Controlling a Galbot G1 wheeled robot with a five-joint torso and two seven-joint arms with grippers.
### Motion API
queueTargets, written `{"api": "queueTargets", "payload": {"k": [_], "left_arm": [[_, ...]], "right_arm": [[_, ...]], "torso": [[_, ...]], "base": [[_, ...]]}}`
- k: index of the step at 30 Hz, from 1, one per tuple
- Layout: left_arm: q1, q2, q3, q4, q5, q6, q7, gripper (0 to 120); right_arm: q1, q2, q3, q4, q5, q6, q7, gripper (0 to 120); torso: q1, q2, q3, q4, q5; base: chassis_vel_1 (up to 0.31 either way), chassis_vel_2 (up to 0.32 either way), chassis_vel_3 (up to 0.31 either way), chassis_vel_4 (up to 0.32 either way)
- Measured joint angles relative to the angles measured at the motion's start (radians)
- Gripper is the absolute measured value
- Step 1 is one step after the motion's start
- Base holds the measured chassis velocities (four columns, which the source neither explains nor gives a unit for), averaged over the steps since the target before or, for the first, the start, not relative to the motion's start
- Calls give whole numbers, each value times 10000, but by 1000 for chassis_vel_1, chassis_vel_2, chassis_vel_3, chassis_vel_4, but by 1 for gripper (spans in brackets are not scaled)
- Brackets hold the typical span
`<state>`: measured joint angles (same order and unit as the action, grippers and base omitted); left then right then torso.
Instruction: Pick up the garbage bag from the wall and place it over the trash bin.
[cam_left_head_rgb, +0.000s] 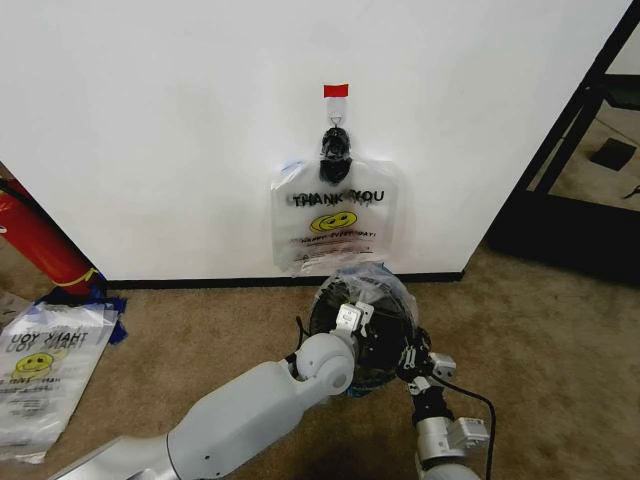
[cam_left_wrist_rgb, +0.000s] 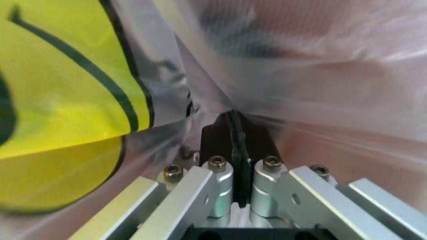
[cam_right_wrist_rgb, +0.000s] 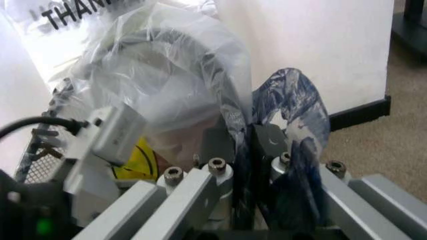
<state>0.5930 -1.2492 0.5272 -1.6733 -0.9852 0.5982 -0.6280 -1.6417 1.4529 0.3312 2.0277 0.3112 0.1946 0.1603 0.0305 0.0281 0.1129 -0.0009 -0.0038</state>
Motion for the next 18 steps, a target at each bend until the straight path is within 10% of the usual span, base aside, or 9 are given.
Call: {"api": "queueTargets", "payload": {"k": [18], "left_arm": [[-135, -210, 12, 565, 1, -81, -5, 0]], "right_arm": [[-71, 53, -81, 180, 11, -61, 28, 1]], "torso": [[0, 0, 0, -1, 0]], "base": [[0, 0, 0, 0]]}}
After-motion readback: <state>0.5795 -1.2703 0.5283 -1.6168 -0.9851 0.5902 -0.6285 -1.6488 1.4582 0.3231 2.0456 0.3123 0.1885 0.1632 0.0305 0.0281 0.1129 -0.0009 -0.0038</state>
